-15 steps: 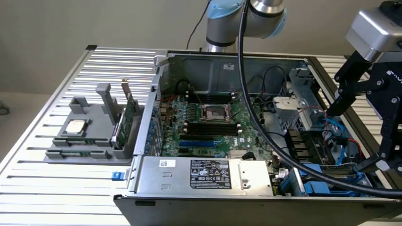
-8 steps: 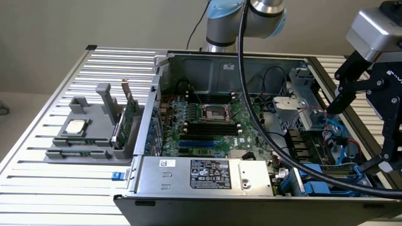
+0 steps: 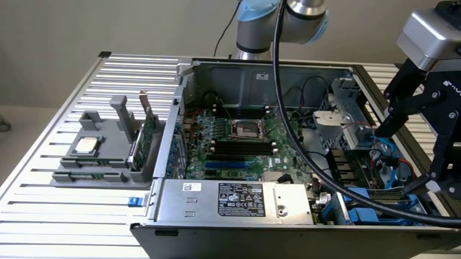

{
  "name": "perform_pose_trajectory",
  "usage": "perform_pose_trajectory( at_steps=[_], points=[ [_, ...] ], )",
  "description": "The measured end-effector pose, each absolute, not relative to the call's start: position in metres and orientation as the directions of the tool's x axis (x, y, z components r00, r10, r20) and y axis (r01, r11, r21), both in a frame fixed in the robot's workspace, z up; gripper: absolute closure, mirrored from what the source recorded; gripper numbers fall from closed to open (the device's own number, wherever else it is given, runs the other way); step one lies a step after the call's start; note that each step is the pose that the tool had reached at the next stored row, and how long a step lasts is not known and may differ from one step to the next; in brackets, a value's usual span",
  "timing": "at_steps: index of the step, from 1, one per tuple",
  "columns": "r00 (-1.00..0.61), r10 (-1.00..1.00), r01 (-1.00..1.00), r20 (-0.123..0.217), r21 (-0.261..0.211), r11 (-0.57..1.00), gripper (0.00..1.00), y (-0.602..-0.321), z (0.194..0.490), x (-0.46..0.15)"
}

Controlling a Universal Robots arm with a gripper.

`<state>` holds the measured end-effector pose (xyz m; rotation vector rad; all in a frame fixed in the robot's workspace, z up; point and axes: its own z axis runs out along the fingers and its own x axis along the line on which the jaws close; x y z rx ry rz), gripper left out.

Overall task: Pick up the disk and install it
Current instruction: 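Insert the disk into the insertion slot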

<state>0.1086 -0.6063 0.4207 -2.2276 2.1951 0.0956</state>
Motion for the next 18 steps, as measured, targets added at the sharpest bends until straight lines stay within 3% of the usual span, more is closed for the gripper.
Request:
perform_pose_trajectory(
  at_steps=[4,10,13,14,18],
  points=[
    [0.014,-0.999,-0.999,-0.052,0.034,-0.016,0.27,-0.6063,0.4207,0.1086],
    [0.014,-0.999,-0.999,-0.052,0.034,-0.016,0.57,-0.6063,0.4207,0.1086],
    [0.014,-0.999,-0.999,-0.052,0.034,-0.016,0.63,-0.6063,0.4207,0.1086],
    [0.014,-0.999,-0.999,-0.052,0.034,-0.016,0.75,-0.6063,0.4207,0.1086],
    [0.014,-0.999,-0.999,-0.052,0.034,-0.016,0.87,-0.6063,0.4207,0.1086]
  ],
)
